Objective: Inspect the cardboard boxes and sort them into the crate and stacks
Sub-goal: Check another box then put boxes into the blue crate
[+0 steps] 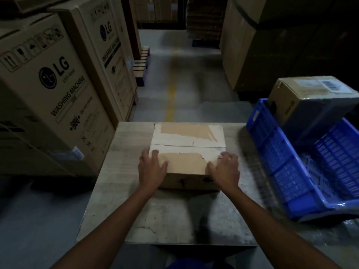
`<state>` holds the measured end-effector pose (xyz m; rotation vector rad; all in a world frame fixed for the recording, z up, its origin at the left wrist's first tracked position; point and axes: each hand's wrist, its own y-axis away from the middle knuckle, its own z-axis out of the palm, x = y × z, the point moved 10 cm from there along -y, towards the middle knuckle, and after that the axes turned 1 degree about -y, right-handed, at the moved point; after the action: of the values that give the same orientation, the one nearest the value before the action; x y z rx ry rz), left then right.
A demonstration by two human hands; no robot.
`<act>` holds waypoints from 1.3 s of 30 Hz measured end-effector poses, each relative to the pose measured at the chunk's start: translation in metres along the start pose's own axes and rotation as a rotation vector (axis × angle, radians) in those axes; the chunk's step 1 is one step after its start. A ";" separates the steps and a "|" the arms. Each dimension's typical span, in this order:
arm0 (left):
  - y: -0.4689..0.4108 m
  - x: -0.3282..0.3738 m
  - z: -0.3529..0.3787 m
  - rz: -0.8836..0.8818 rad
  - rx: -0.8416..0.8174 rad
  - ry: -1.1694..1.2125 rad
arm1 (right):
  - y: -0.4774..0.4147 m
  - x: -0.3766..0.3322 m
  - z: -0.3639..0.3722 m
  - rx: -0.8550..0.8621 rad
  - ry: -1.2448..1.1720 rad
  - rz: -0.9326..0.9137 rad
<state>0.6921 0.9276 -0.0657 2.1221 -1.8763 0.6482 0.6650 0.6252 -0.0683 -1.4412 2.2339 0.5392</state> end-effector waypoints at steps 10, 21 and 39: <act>-0.050 0.056 0.049 0.228 -0.672 -0.374 | -0.031 -0.062 0.042 -0.557 0.456 -0.125; -0.034 0.000 0.037 -0.216 -0.443 -0.001 | -0.016 0.016 0.013 -0.168 -0.247 0.300; -0.034 0.055 -0.025 -0.222 -0.304 0.782 | 0.021 -0.161 -0.098 -0.027 -0.027 -0.380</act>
<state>0.7254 0.8955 -0.0142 1.5258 -1.2000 0.8997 0.6915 0.7025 0.1032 -1.8034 1.8696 0.4579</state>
